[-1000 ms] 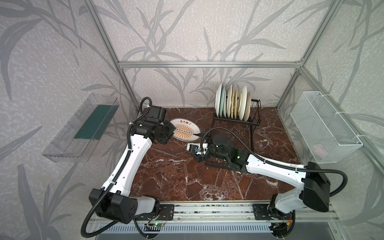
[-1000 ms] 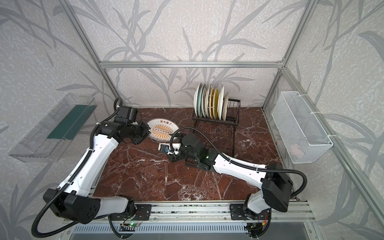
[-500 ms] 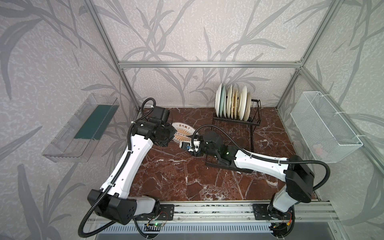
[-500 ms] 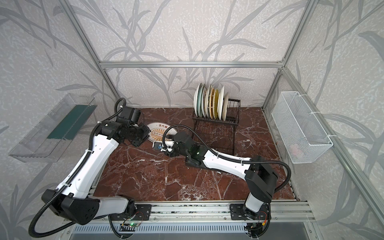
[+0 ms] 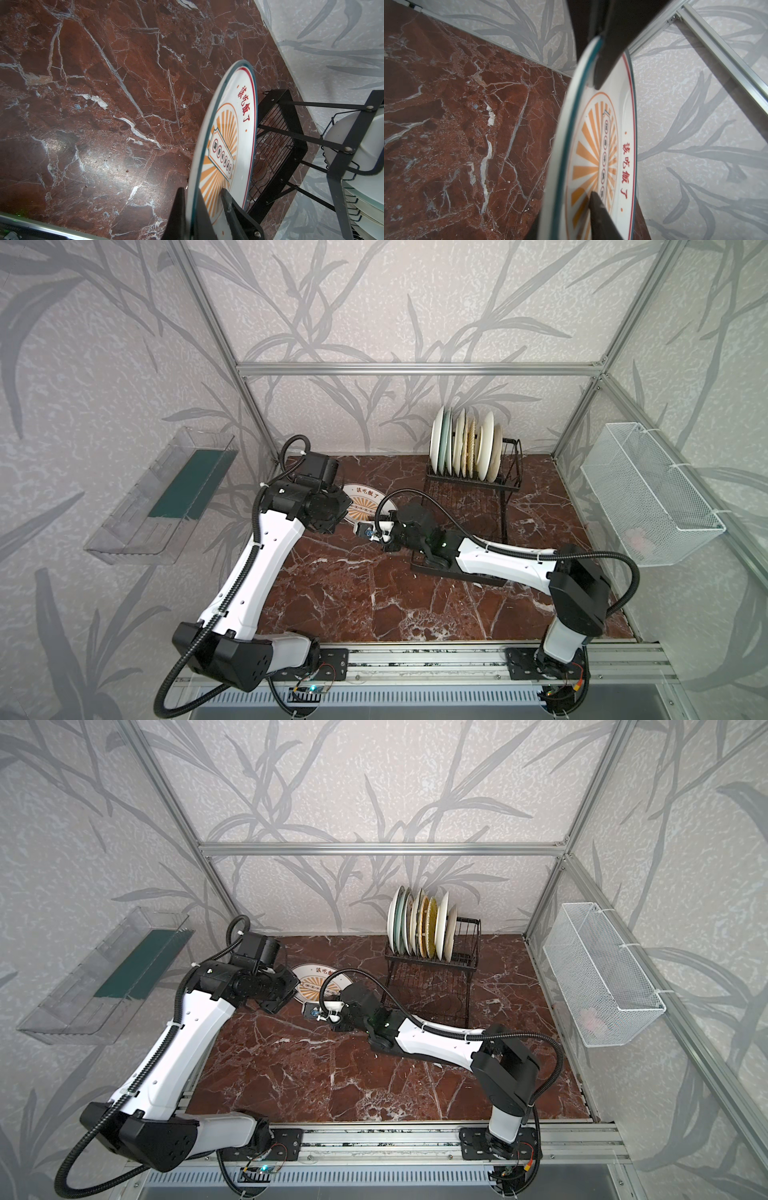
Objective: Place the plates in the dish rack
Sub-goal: 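Grasp the tilted sunburst plate rim with the right gripper beside the left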
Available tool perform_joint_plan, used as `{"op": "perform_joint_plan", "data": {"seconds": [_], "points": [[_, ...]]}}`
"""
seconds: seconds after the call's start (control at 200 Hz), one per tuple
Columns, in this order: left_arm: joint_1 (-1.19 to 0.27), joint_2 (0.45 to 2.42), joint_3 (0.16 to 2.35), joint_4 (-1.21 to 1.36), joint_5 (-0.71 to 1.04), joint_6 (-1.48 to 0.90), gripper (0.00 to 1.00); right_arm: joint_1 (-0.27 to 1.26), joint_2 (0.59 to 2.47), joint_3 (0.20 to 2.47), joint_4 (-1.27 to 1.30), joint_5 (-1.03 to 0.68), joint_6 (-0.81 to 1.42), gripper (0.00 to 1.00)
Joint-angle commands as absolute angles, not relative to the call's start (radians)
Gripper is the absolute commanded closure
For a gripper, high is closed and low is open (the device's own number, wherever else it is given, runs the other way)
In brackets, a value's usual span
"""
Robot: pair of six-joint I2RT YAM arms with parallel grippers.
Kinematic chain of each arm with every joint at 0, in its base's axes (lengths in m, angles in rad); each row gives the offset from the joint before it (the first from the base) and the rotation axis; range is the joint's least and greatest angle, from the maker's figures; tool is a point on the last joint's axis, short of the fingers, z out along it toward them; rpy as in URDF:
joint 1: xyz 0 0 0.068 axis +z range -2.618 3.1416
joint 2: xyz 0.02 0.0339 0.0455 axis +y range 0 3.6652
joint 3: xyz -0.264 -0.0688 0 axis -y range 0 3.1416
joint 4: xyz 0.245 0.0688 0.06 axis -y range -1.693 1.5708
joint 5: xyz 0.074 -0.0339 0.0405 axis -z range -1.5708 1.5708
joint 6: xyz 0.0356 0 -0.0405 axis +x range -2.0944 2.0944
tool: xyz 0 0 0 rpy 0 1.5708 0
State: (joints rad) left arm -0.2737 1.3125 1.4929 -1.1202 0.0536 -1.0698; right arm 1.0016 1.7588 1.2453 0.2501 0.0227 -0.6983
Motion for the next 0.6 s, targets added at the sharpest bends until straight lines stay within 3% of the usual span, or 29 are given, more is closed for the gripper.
{"op": "perform_joint_plan", "data": {"seconds": [0.0, 0.11, 0.235, 0.335, 0.465, 0.595], "points": [[-0.276, 1.285, 1.537, -1.123, 0.043, -1.068, 1.0, 1.003, 1.761, 1.281, 0.281, 0.035, -0.676, 0.85], [-0.273, 1.288, 1.533, -1.114, 0.033, -1.057, 0.97, 1.003, 1.739, 1.273, 0.29, 0.046, -0.667, 1.0], [-0.25, 1.271, 1.512, -1.071, 0.04, -1.028, 0.74, 1.003, 1.713, 1.259, 0.293, 0.063, -0.659, 1.0], [-0.205, 1.248, 1.509, -1.042, 0.049, -0.991, 0.46, 0.993, 1.67, 1.261, 0.276, 0.083, -0.629, 1.0], [-0.119, 1.17, 1.468, -0.927, 0.113, -0.921, 0.02, 0.985, 1.628, 1.239, 0.253, 0.099, -0.597, 1.0], [-0.042, 1.06, 1.367, -0.723, 0.228, -0.818, 0.01, 0.981, 1.56, 1.231, 0.202, 0.105, -0.538, 1.0]]}}
